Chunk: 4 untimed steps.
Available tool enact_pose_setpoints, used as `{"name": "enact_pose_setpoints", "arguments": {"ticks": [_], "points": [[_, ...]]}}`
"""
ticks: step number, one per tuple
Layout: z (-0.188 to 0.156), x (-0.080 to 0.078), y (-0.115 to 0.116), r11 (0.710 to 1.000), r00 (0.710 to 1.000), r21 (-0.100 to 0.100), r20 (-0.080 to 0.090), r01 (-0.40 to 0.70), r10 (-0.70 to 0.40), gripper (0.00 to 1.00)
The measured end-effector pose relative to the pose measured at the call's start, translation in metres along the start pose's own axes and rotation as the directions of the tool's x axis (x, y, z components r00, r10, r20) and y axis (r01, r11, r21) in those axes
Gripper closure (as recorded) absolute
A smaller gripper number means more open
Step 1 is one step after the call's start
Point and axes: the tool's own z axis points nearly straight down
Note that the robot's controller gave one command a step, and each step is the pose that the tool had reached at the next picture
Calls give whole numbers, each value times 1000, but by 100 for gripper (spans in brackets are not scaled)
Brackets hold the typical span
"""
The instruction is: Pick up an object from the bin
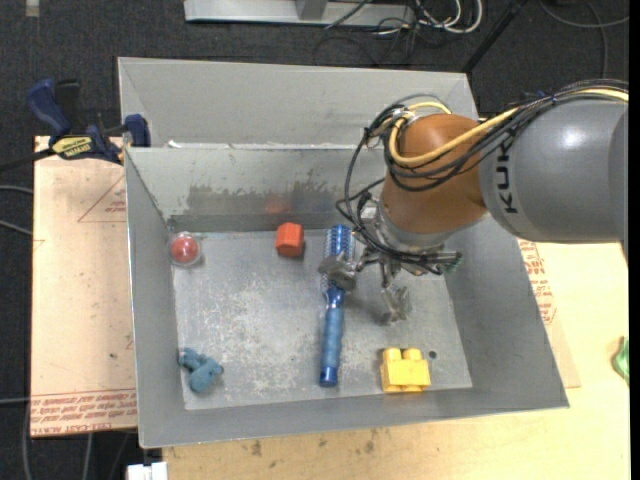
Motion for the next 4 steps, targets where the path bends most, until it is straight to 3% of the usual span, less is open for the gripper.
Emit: {"name": "enact_pose_setpoints", "arguments": {"ticks": [1,2,3,4], "points": [[8,-29,28,1000,1000,2,8,-24,24,0],[8,-26,26,1000,1000,2,3,-28,28,100],[-104,-2,53,1000,1000,3,3,-19,19,100],[-210,21,62,999,999,5,4,-48,48,100]]}}
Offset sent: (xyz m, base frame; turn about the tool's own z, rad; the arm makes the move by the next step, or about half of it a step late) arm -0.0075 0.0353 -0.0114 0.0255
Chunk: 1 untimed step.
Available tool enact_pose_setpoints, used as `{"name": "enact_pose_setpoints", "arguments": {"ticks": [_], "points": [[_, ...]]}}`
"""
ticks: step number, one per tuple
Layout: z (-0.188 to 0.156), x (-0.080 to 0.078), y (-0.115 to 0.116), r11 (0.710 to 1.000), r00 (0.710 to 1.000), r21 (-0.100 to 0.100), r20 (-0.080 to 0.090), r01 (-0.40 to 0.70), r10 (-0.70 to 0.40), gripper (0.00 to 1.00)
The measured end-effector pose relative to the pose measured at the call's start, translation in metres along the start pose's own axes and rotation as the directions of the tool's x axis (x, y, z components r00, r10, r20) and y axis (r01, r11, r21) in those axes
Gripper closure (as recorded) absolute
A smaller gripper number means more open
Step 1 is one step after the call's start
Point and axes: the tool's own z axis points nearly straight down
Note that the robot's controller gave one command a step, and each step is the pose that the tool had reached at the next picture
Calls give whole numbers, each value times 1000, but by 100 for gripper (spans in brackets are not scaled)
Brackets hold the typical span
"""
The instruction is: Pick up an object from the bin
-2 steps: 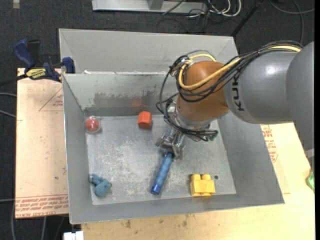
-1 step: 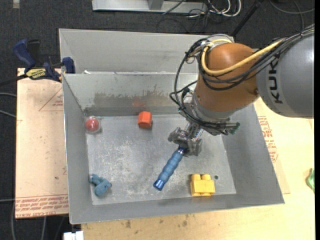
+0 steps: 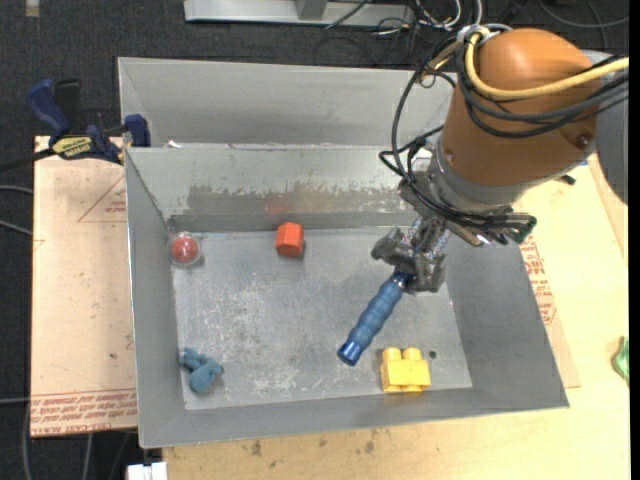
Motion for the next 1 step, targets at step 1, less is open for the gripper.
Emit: {"name": "enact_pose_setpoints", "arguments": {"ticks": [1], "points": [[3,0,-6,956,956,-7,-2,294,-294,100]]}}
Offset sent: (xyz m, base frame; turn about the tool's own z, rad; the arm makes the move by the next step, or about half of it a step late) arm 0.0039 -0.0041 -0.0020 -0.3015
